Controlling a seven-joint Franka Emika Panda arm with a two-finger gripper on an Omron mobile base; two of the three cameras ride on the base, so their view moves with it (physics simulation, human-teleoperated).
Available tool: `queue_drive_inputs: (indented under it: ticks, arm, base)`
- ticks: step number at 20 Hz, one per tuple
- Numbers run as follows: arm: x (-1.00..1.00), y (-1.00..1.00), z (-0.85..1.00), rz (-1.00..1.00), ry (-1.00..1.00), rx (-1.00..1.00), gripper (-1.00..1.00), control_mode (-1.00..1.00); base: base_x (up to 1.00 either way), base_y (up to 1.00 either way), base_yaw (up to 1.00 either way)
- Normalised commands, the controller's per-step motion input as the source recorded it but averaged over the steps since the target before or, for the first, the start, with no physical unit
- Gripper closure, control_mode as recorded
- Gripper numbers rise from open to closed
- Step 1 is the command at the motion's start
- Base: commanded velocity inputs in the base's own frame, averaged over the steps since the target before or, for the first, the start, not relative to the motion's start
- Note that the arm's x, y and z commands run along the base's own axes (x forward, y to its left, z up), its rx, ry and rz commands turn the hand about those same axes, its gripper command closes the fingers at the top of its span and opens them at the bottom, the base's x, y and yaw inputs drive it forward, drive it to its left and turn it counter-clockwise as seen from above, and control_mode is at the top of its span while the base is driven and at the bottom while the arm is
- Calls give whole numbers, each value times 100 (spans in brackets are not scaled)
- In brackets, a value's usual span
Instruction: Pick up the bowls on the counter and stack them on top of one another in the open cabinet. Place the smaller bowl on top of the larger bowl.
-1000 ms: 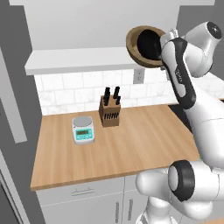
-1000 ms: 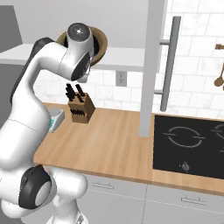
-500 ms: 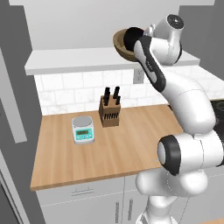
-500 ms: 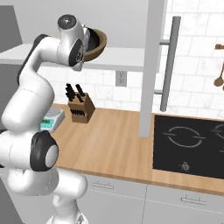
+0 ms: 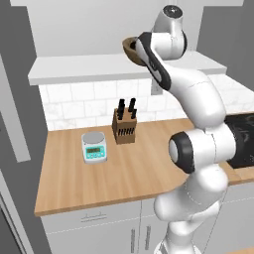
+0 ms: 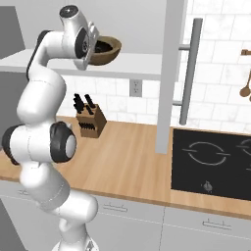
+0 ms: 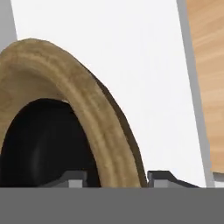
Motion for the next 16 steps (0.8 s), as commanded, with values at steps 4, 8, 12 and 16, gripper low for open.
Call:
queue_drive_inputs:
  ticks: [4, 8, 12, 16]
  arm:
    - [-100, -14, -34, -4, -25, 3, -100, -100]
    - [-100, -35, -68, -4, -38, 6, -100, -100]
    - [-100, -59, -100, 0, -21, 0, -100, -100]
    - [-100, -65, -100, 0, 0, -13, -100, -100]
  base:
    - [0, 0, 0]
    - [0, 0, 0]
    - [0, 0, 0]
    - [0, 0, 0]
